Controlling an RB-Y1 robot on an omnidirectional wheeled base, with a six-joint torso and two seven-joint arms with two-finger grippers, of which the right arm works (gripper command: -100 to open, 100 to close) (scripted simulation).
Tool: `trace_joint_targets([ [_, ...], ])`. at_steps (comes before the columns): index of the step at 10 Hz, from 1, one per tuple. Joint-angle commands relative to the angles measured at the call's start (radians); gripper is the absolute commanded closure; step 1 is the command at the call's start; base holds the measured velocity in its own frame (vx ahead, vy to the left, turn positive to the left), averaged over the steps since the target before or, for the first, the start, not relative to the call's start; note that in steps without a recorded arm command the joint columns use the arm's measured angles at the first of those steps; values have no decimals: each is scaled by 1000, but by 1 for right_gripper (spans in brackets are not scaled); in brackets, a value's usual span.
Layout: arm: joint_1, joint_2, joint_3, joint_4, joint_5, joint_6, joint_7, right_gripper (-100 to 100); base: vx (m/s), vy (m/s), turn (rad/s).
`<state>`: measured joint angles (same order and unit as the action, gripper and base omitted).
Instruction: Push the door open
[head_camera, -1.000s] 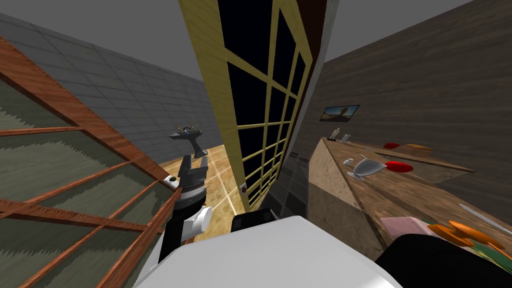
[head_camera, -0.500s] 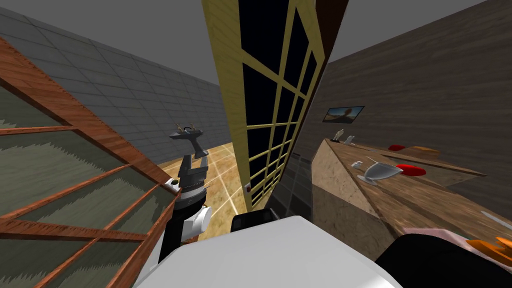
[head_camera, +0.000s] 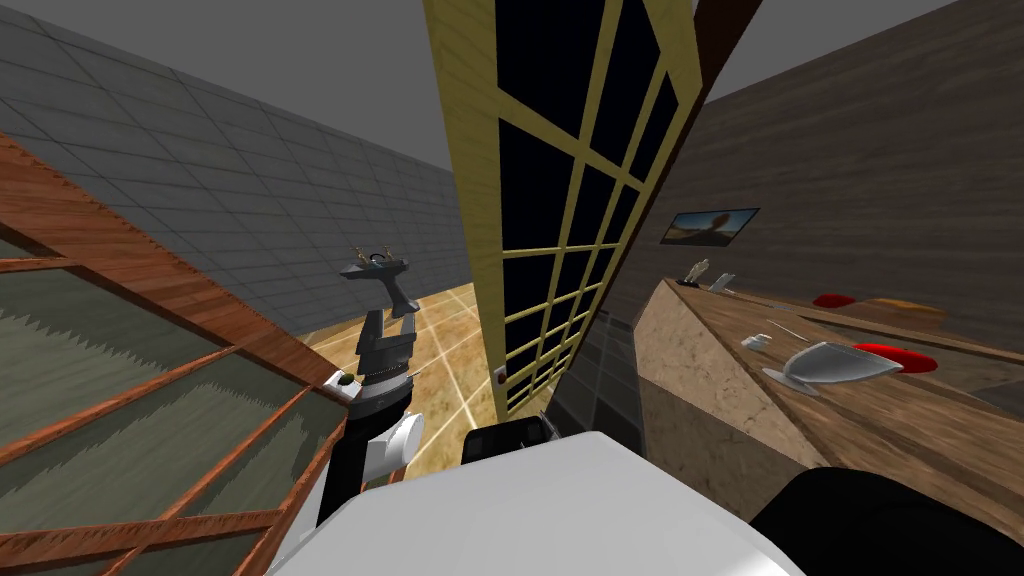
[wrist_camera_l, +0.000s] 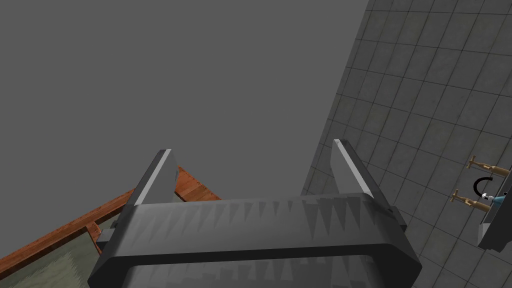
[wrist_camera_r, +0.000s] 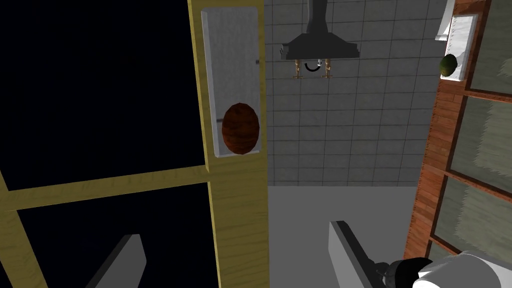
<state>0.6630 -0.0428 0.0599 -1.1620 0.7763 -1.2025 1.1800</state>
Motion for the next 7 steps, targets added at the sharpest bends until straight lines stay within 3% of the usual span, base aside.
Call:
trace_joint_targets([
  [1,-5,7,1,-5,0,13,-3,-100,144,127,30],
  [4,-14,27,2,-12,0,34,-7,-100,145,100,23],
  [5,-15,24,2,-6,0,28,-4,-100,60,35,-5],
  [6,-15,24,2,-6,0,28,-4,100,-8,-3,2],
  [7,-15,24,2,-6,0,28,-4,100,-23,-15,2],
])
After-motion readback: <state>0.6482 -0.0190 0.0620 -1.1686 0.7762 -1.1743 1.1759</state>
